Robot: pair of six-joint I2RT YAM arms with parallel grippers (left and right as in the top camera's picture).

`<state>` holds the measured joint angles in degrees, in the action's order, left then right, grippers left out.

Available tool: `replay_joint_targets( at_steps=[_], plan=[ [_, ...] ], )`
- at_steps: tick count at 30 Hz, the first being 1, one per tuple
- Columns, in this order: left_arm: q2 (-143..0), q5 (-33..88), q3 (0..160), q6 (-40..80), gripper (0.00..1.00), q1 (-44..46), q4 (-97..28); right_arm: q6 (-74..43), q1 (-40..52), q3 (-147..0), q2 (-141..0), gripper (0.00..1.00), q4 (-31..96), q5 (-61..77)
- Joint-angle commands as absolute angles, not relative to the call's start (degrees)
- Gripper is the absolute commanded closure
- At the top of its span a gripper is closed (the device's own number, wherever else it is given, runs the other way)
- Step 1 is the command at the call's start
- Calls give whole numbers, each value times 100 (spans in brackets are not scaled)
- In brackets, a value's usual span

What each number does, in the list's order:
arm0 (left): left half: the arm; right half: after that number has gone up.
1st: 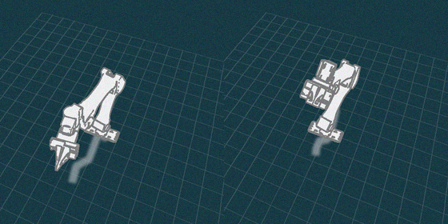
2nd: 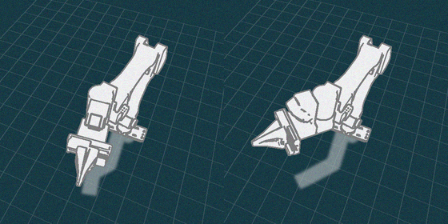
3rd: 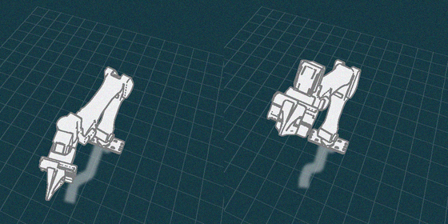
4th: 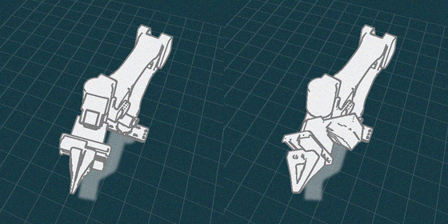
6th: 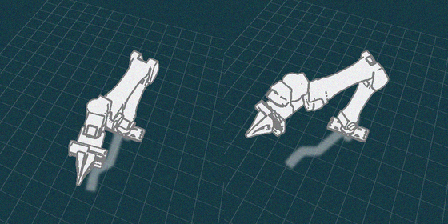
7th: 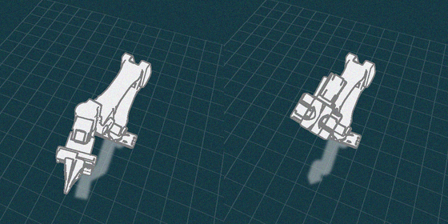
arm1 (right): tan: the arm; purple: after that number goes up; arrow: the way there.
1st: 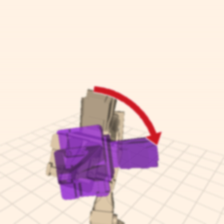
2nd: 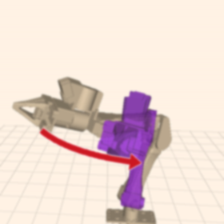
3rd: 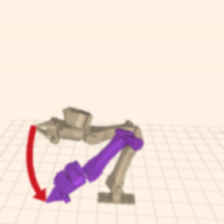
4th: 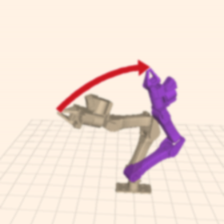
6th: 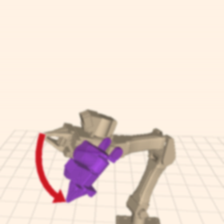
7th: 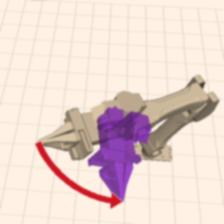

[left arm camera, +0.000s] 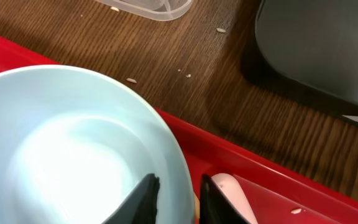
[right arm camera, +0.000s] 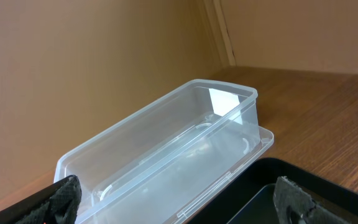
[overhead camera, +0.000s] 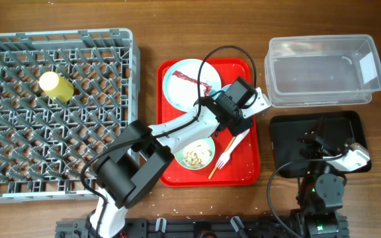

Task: Sort waste into correct bins and load items into the dishwasher rack
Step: 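Move the left gripper back and grasp the light-blue saucer, then carry the light-blue saucer to the rack and place it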

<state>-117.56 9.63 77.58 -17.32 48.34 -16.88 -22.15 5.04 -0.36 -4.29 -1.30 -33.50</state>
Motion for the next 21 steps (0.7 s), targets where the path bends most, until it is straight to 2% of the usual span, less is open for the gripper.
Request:
replay_joint_targets(
  at_steps=[1,5,11,16,21],
  plan=[
    [-11867,934,7741,-1758,88,4805,-1682,-2115,486,-40,-456,0,-154,-3446],
    [-11848,934,7745,-1752,96,4805,-1555,-2115,484,-40,-456,0,-154,-3448],
    [-11596,954,7762,-1013,96,4805,-1496,-2112,484,-40,-456,0,-154,-3446],
    [-10545,952,7762,-655,96,4687,-1503,-2112,486,-40,-456,0,-154,-3448],
    [-9494,974,7762,513,96,3972,-1811,-2115,484,-40,-456,1,-154,-3446]
  ],
)
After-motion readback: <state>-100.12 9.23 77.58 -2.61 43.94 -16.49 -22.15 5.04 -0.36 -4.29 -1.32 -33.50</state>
